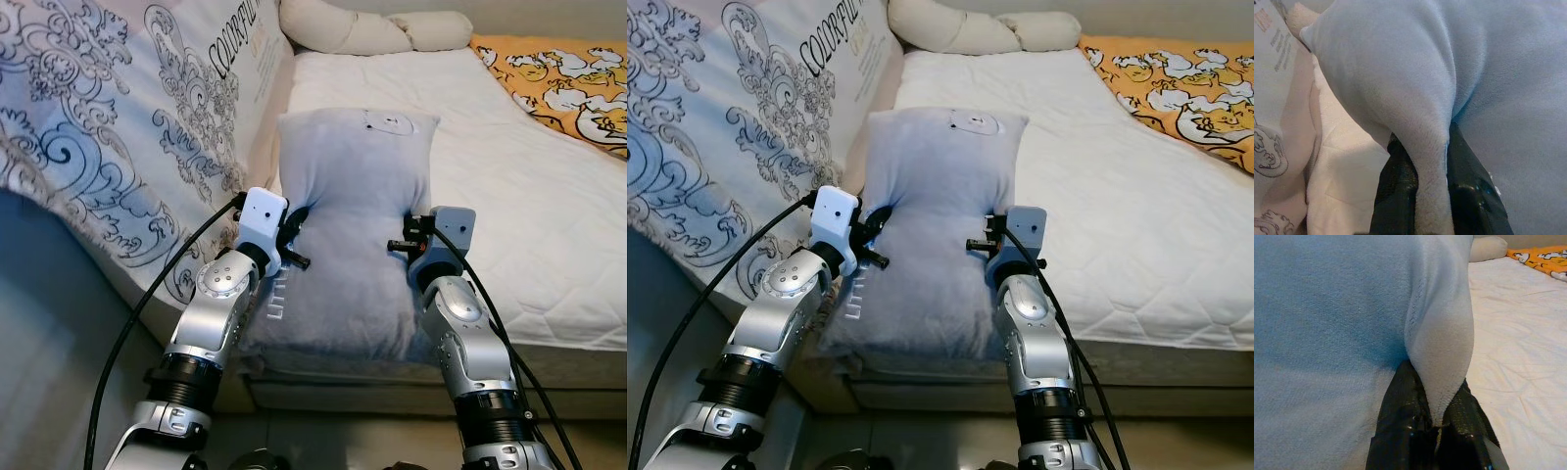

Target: Clean up the room

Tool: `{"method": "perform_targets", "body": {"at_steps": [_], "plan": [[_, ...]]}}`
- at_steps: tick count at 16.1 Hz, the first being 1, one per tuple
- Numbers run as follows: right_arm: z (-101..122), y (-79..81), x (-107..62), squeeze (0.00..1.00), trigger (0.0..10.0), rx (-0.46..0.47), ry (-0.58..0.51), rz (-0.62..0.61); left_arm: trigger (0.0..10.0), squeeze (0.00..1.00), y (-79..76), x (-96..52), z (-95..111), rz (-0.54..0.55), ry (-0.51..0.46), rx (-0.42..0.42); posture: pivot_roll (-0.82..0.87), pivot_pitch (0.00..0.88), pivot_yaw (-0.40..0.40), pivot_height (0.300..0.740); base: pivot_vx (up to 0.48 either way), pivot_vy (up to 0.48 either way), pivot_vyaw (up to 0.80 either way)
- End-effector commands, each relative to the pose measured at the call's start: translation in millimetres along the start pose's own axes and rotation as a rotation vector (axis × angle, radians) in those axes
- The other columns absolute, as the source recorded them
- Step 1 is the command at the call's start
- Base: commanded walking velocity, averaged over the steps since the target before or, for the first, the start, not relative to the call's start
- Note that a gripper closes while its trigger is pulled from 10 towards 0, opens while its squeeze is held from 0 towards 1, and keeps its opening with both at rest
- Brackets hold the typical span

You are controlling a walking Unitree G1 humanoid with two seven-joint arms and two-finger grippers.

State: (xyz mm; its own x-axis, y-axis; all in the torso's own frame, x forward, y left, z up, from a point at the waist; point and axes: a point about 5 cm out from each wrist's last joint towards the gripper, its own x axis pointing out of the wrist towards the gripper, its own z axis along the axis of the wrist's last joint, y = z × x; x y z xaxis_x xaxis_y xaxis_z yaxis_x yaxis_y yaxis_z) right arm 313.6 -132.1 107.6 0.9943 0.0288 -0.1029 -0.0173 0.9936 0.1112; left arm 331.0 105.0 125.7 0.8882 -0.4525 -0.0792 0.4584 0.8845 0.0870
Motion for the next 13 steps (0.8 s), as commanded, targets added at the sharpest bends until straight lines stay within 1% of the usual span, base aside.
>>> {"method": "perform_targets", "body": {"at_steps": [1,9,12,13], "plan": [[7.8,-3.3,1.4,0.00,10.0,0.001,-0.029,-0.013,10.0,0.00,2.9,2.7,9.3,0.006,-0.034,0.020,-0.04,0.000,0.041,0.740,0.240,0.000,0.00],[6.0,-1.3,1.8,0.00,10.0,-0.002,-0.021,0.000,10.0,0.00,2.5,2.8,8.2,0.003,-0.029,0.025,-0.04,0.000,0.039,0.740,0.250,0.000,0.00],[4.9,0.5,2.0,0.00,10.0,-0.023,-0.016,0.013,10.0,0.00,2.2,2.0,7.6,0.000,-0.028,0.024,-0.03,0.000,0.038,0.740,0.260,0.000,0.00],[3.4,4.2,2.1,0.00,10.0,-0.066,-0.002,0.040,10.0,0.00,3.2,1.1,7.2,0.000,-0.027,0.025,-0.03,0.000,0.036,0.740,0.277,0.000,0.46]]}}
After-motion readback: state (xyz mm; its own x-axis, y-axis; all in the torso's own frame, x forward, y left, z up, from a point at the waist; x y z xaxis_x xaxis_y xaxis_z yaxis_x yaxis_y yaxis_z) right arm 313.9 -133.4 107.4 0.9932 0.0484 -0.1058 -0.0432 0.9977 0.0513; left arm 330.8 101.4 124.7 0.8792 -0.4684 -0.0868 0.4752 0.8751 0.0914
